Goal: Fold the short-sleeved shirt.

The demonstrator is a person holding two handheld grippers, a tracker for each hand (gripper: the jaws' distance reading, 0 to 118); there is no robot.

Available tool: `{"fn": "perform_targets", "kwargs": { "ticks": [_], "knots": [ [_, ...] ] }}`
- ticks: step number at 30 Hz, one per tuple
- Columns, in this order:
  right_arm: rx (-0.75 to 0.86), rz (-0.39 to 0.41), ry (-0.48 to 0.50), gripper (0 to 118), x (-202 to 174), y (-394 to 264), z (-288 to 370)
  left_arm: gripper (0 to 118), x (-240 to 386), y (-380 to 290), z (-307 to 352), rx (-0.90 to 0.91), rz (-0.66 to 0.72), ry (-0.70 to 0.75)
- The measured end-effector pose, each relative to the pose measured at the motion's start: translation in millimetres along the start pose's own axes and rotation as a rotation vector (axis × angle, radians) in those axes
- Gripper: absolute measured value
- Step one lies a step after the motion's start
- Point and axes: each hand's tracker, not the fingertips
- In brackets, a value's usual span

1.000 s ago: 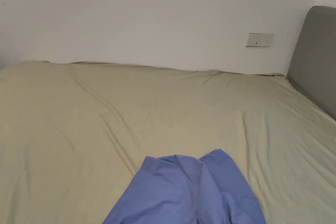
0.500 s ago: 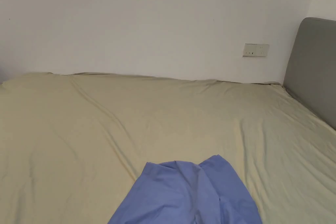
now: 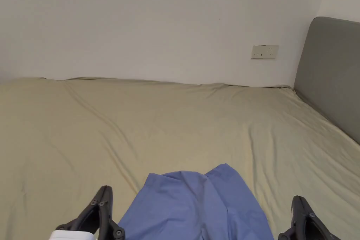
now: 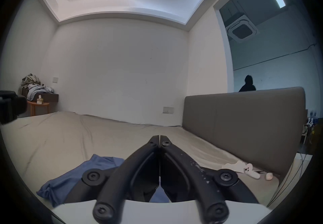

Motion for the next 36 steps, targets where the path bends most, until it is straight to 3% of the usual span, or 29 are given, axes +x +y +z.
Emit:
{"fn": "perform_targets", "kwargs": {
  "ticks": [6,12,13,14,15,16,18,21,24,25,26,27,28,32,33,34,35,36],
  "knots": [
    [-0.079,0.008,0.012,3,-0.4,-9.9,-32.2,0,-2.6,-0.5,-84.5,-0.160,0.060,-0.091],
    [-0.145,0.003,0.001,3,-0.8,-20.2,-79.7,1,-8.9,-12.1,-295.0,-0.715,0.163,-0.295],
    [-0.160,-0.006,-0.001,3,0.1,-22.3,-88.4,16,-8.2,-21.0,-329.8,-0.841,0.173,-0.294],
    [-0.175,-0.015,-0.002,3,1.1,-24.6,-97.6,46,-4.7,-33.9,-360.4,-0.931,0.137,-0.275],
    [-0.184,-0.018,-0.004,3,0.9,-27.4,-105.2,89,-1.6,-48.8,-385.8,-0.987,0.118,-0.252],
    [-0.193,-0.018,-0.010,3,1.3,-30.5,-113.9,118,1.8,-68.4,-409.6,-1.020,0.080,-0.233],
    [-0.212,-0.020,-0.015,3,2.9,-37.3,-130.0,104,7.7,-95.9,-443.2,-1.070,0.066,-0.217],
    [-0.254,-0.034,-0.023,3,6.4,-49.7,-152.1,103,10.0,-149.9,-469.8,-1.205,0.051,-0.149],
    [-0.292,-0.021,-0.034,3,9.7,-62.7,-166.5,76,12.6,-183.4,-475.8,-1.237,0.100,-0.109],
    [-0.304,-0.019,-0.035,3,11.0,-66.4,-169.5,78,13.0,-188.7,-466.9,-1.217,0.098,-0.106],
    [-0.312,-0.019,-0.038,3,12.1,-69.2,-170.7,70,14.8,-179.2,-461.0,-1.136,0.064,-0.121],
    [-0.319,-0.020,-0.040,3,13.5,-72.2,-170.9,44,17.3,-173.5,-458.5,-1.109,0.033,-0.134],
    [-0.329,-0.017,-0.044,3,13.9,-74.3,-172.1,7,18.6,-168.5,-455.4,-1.096,0.071,-0.171],
    [-0.337,-0.013,-0.040,4,16.5,-72.2,-176.0,2,10.0,-147.2,-437.0,-1.007,0.098,-0.185],
    [-0.329,-0.013,-0.033,10,18.7,-67.5,-180.3,2,3.1,-139.4,-430.0,-0.971,0.133,-0.180],
    [-0.327,-0.012,-0.024,41,22.4,-61.5,-188.9,2,-7.1,-129.5,-422.3,-0.949,0.168,-0.183],
    [-0.346,-0.009,0.010,78,26.8,-55.2,-200.3,2,-16.7,-120.4,-415.0,-0.917,0.214,-0.173],
    [-0.409,-0.025,0.046,78,32.5,-51.4,-217.7,2,-23.9,-114.2,-408.9,-0.914,0.245,-0.168]
  ]
}}
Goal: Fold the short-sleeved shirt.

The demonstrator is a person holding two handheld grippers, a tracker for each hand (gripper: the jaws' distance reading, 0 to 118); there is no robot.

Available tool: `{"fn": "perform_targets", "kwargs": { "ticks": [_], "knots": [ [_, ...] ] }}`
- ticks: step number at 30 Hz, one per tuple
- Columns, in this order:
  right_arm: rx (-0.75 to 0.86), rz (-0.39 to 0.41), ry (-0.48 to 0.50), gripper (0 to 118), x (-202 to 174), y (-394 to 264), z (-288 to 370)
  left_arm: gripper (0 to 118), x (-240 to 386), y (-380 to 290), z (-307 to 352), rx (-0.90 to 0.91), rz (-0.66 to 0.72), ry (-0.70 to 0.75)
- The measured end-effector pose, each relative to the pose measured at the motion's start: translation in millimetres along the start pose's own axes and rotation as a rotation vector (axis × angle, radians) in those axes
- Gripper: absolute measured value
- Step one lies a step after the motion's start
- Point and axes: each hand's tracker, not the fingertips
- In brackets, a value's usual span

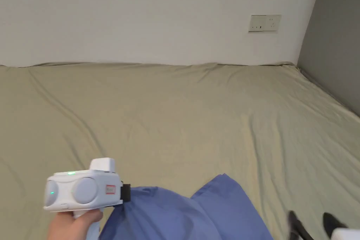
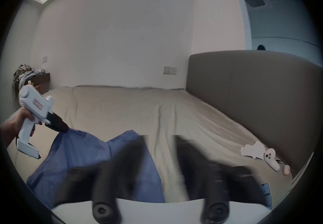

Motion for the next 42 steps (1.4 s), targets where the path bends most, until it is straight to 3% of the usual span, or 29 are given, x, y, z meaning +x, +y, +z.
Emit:
{"fn": "perform_targets", "kwargs": {
  "ticks": [1,2,6,11,14,17,18,19,21,22,23,24,25,29,33,37,39,42],
  "knots": [
    [-0.081,-0.035,0.040,93,8.2,10.4,-20.8,2,-6.2,-1.3,11.0,0.010,0.006,-0.006],
    [-0.176,-0.052,0.085,118,14.9,17.3,-43.8,2,-10.0,-3.5,19.7,0.022,-0.005,-0.004],
    [-0.335,-0.036,0.134,118,29.0,4.3,-138.1,2,-21.0,-16.7,37.7,0.033,-0.041,0.049],
    [-0.524,0.073,0.137,118,-6.1,-22.3,-234.1,2,-36.8,-29.3,35.2,0.022,-0.007,0.060],
    [-0.616,0.099,0.137,110,-28.7,-47.7,-273.8,2,-38.7,-32.0,28.1,0.009,0.014,0.070],
    [-0.659,0.167,0.090,87,-44.4,-58.4,-284.6,2,-36.1,-33.7,24.0,0.005,0.015,0.070],
    [-0.626,0.141,0.113,81,-47.3,-61.4,-281.9,2,-35.6,-33.9,24.2,0.006,0.013,0.069],
    [-0.582,0.116,0.088,62,-48.2,-46.9,-261.0,2,-35.4,-33.9,24.7,0.009,0.012,0.065],
    [-0.564,0.120,0.143,19,-54.0,-47.3,-248.1,2,-33.6,-34.5,25.9,0.013,0.014,0.055],
    [-0.532,0.181,0.072,1,-59.8,-48.9,-242.0,2,-32.8,-34.6,26.8,0.016,0.014,0.054],
    [-0.497,0.252,0.017,1,-54.7,-46.0,-239.3,2,-32.4,-34.3,28.0,0.019,0.014,0.051],
    [-0.461,0.231,0.046,1,-48.3,-47.2,-234.6,2,-32.2,-34.1,29.9,0.025,0.016,0.048],
    [-0.456,0.166,0.102,1,-41.3,-45.6,-229.1,2,-30.6,-35.2,34.1,0.033,0.020,0.043],
    [-0.343,-0.050,0.110,1,-5.2,-24.6,-189.8,2,-30.1,-36.1,52.1,0.072,0.031,0.034],
    [-0.112,-0.116,0.102,1,14.8,-11.3,-111.3,2,-27.9,-54.2,95.9,0.237,0.095,0.012],
    [0.194,-0.202,-0.004,1,21.4,-22.6,-17.5,2,-14.7,-111.7,150.1,0.547,0.113,0.094],
    [0.300,-0.148,-0.133,1,11.8,-30.4,24.7,2,-2.7,-145.7,170.7,0.680,0.075,0.192],
    [0.379,-0.173,-0.159,1,3.8,-31.2,71.3,2,8.3,-177.5,196.5,0.761,0.093,0.222]
  ]
}}
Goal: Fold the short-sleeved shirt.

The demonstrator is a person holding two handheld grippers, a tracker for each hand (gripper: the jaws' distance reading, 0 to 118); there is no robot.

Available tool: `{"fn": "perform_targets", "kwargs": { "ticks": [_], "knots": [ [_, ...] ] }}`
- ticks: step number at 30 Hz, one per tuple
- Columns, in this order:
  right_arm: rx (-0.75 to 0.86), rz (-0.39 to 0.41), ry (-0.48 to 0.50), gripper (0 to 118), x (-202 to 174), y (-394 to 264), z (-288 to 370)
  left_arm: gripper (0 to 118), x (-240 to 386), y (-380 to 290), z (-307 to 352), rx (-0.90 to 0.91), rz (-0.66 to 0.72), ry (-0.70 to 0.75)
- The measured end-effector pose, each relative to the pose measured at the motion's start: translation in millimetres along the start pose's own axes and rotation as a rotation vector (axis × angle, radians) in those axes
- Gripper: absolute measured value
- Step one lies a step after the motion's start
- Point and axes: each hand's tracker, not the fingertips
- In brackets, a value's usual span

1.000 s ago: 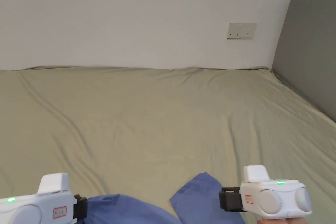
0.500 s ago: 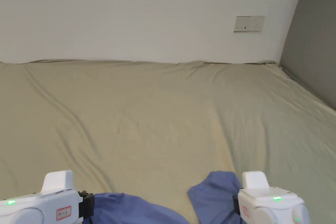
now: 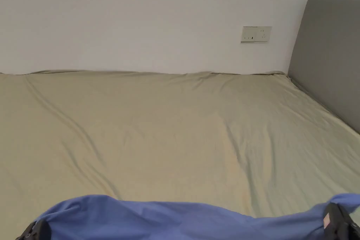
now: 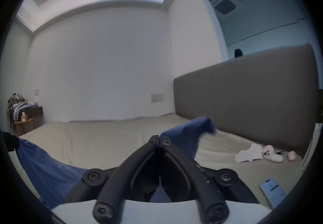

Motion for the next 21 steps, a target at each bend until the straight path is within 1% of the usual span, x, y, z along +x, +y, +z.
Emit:
{"fn": "perform_targets", "kwargs": {
  "ticks": [2,5,9,12,14,16,20,21],
  "knots": [
    [0.055,0.017,0.005,1,-6.3,25.2,21.0,2,1.2,11.8,20.9,0.058,0.014,0.011],
    [0.173,0.020,0.032,1,-10.4,75.6,35.4,2,5.0,58.7,37.3,0.170,0.009,-0.008],
    [0.343,-0.054,0.054,1,-9.8,160.2,49.2,2,8.7,143.8,64.0,0.393,0.021,-0.045],
    [0.451,-0.100,0.091,1,-13.6,225.5,55.9,2,12.5,208.9,76.6,0.515,0.009,-0.058],
    [0.493,-0.107,0.132,1,-22.2,271.4,50.7,2,17.0,253.0,77.1,0.549,0.009,-0.042],
    [0.521,-0.157,0.184,1,-27.6,312.5,40.6,2,18.9,288.8,71.7,0.586,0.023,-0.058],
    [0.548,-0.155,0.198,1,-51.0,378.0,6.3,2,27.5,350.0,45.9,0.648,0.004,-0.069],
    [0.556,-0.170,0.217,1,-42.6,388.1,-29.2,2,28.5,363.1,35.5,0.640,0.012,-0.077]
  ]
}}
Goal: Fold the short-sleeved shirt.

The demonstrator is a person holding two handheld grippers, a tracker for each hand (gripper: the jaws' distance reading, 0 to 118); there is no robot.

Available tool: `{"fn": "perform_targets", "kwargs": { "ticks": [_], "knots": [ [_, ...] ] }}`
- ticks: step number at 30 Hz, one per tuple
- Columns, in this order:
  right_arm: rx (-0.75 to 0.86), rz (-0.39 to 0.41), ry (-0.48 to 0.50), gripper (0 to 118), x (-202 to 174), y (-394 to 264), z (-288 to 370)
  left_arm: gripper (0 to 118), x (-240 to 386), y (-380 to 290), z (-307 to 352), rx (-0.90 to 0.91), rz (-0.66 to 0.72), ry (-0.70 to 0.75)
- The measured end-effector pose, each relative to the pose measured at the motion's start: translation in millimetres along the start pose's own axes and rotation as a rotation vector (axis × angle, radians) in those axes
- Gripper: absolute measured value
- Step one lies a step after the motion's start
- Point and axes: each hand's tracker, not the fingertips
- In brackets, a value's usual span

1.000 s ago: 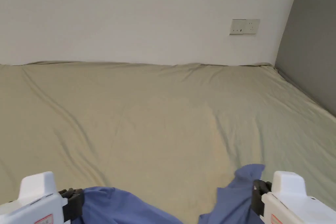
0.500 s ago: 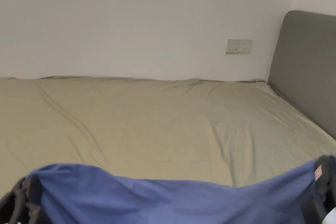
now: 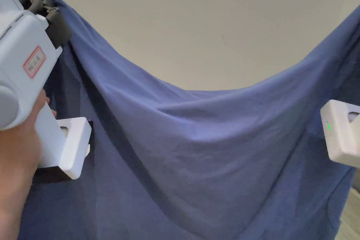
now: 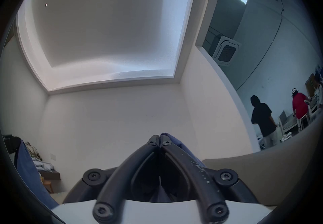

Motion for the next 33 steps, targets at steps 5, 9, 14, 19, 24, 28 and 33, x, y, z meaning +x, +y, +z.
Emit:
{"fn": "perform_targets", "kwargs": {
  "ticks": [5,9,14,19,24,28,33],
  "knots": [
    [0.006,0.020,0.033,1,-18.0,-7.1,-99.9,2,4.3,-6.4,-87.0,0.004,-0.002,-0.008],
    [0.029,0.048,0.044,1,-29.9,-15.1,-161.3,2,4.8,-18.8,-150.0,-0.014,0.048,-0.016],
    [0.050,0.091,0.052,1,-39.6,-26.4,-205.4,2,1.3,-43.6,-194.0,-0.019,0.047,0.004],
    [0.077,0.072,0.057,1,-37.5,-30.1,-210.5,2,-9.6,-61.2,-209.1,-0.019,0.081,0.012],
    [0.095,0.127,0.066,1,-30.7,-37.5,-209.7,2,-17.3,-74.4,-206.4,-0.017,0.097,0.004],
    [0.050,0.109,0.077,1,-22.6,-59.5,-190.2,2,-28.9,-101.5,-187.3,-0.033,0.138,0.004],
    [-0.022,0.085,0.102,1,-10.1,-108.8,-143.2,2,-45.3,-155.5,-143.1,-0.108,0.181,-0.016]
  ]
}}
